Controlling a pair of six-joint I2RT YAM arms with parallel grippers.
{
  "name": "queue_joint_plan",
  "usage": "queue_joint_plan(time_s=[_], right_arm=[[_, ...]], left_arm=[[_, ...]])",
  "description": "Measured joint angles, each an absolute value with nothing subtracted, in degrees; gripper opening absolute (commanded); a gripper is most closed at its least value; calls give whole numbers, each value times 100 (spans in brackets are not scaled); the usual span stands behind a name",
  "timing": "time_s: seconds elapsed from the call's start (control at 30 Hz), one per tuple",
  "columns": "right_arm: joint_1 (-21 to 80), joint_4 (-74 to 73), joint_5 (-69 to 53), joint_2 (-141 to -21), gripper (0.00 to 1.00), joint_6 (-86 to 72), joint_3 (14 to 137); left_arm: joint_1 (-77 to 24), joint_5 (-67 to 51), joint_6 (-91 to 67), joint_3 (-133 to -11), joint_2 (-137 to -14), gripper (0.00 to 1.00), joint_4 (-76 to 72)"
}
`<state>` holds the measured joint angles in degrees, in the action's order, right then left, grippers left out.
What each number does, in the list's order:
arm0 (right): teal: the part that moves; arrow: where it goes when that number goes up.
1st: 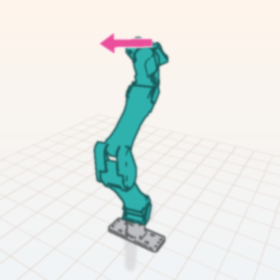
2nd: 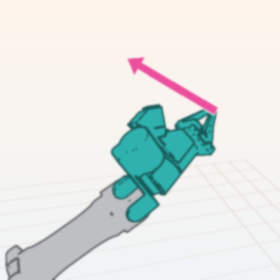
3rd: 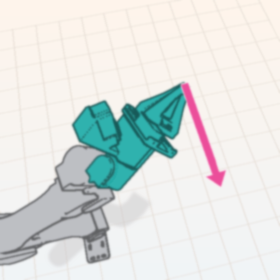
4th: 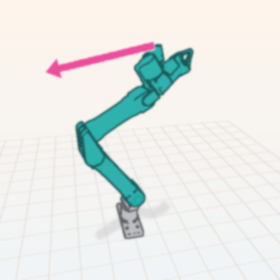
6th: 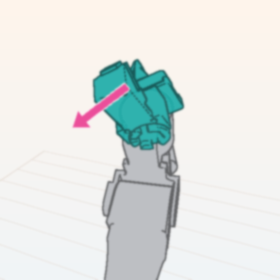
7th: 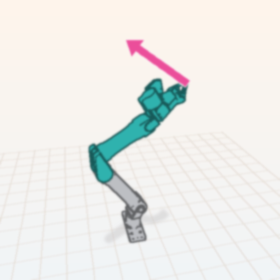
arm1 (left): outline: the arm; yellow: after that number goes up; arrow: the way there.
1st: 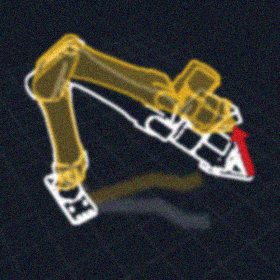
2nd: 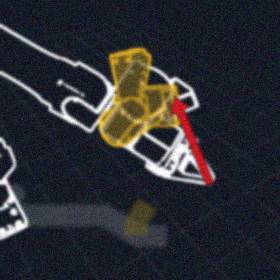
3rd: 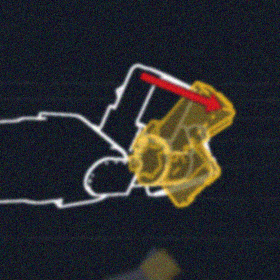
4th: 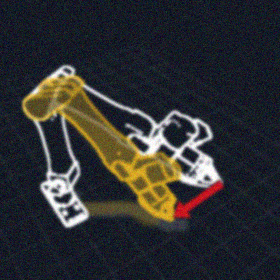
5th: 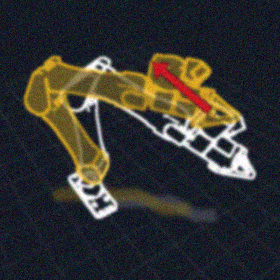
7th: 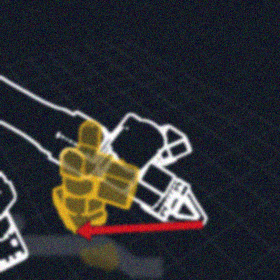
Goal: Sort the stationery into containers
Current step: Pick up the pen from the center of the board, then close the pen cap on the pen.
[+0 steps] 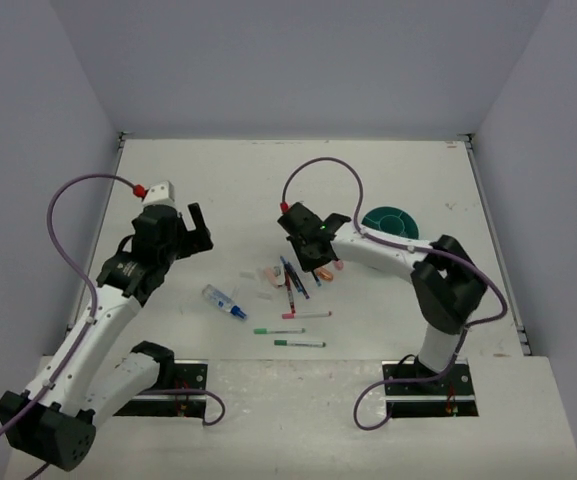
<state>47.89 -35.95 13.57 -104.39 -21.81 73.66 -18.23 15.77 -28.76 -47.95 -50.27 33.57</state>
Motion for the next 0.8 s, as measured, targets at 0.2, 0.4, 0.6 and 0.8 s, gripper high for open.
queue_joint_plan(time_s=[0.2,0.4,0.6,0.8], right_arm=[[4607,-3704,1735,-8328,0,-2190,7327],[4336,-3670,1993,-7496,0,-2238,6817],[4191,-3788,1985,-6989,0,-2244,6154],[4034,-3777,1977,-6601,0,-2230,5991]], left_arm=[[-4049,2692,-4427,-5234,-6057,100,3425],[-5763,3454,-5908,-5708,-7737,100,3848],[-5788,3786,-6834,-6611,-9346,74,4721],[-5702,3875,-7407,-6963,-9877,41,5317]])
